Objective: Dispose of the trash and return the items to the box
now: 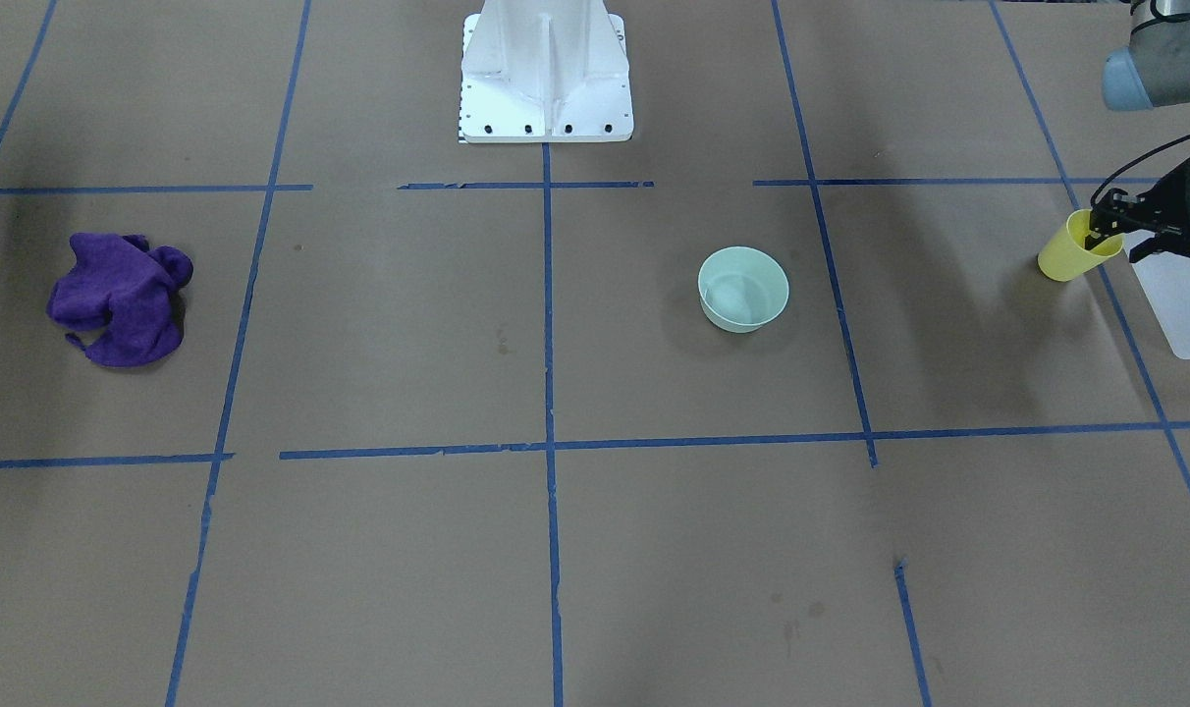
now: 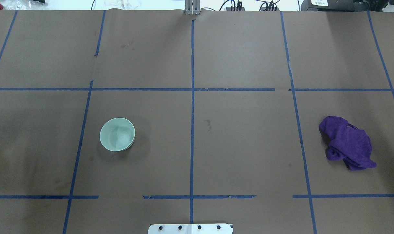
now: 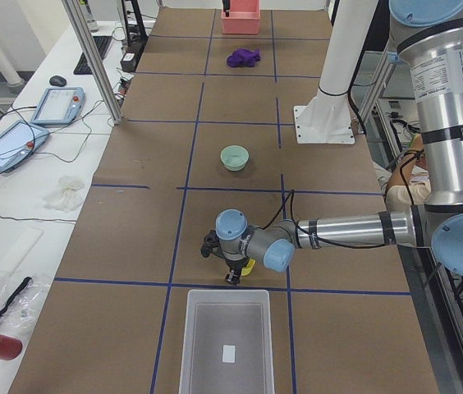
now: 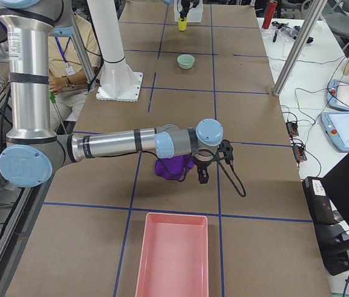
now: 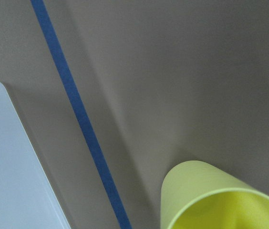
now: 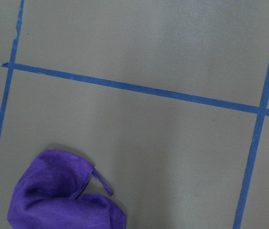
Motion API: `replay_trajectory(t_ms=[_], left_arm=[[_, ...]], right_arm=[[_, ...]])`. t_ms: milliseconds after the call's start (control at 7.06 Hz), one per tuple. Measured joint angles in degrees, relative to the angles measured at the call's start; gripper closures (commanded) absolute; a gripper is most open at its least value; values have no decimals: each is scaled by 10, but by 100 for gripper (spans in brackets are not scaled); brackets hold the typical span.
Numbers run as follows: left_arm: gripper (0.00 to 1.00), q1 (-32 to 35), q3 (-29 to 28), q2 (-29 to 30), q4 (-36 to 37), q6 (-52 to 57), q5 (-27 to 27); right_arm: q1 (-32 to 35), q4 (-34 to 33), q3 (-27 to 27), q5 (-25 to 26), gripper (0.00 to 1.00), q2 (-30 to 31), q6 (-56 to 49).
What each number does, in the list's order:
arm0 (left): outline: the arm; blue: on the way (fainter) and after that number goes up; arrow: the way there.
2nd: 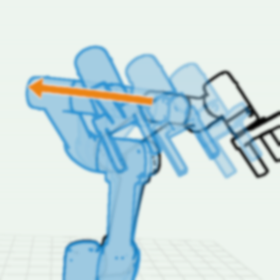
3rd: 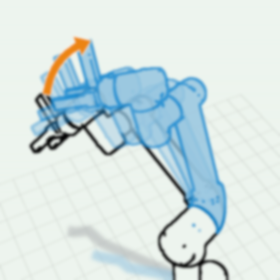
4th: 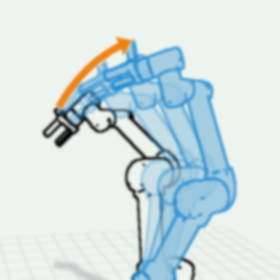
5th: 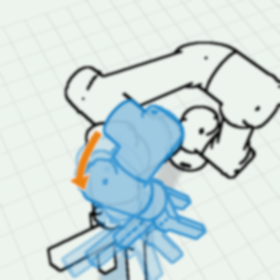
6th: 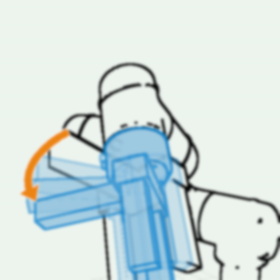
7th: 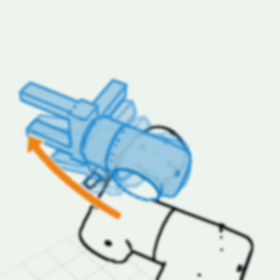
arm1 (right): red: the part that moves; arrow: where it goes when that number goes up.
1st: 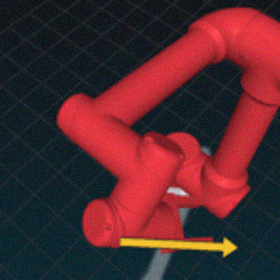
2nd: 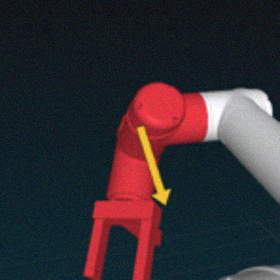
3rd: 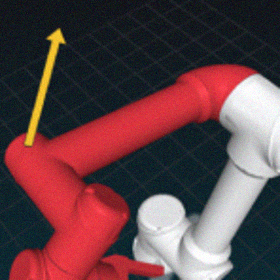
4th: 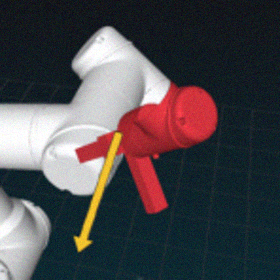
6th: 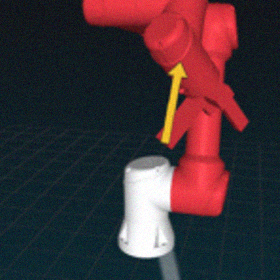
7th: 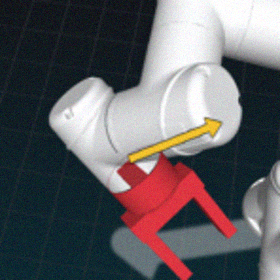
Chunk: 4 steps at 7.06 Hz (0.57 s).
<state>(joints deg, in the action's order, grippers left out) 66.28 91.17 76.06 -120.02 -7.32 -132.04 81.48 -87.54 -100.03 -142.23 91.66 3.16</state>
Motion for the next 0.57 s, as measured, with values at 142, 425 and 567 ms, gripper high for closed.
replay_trajectory(t_ms=[142, 425, 567], left_arm=[[100, 0, 0, 1, -2, -1, -1], [100, 5, 38, -2, -3, -2, -2], [100, 18, 76, -2, 14, -2, -5]], right_arm=[[-1, 0, 0, -2, 0, 0, 0], [-7, 1, -4, -20, 0, -1, 11], [-25, 3, -13, -38, 0, -1, 36]])
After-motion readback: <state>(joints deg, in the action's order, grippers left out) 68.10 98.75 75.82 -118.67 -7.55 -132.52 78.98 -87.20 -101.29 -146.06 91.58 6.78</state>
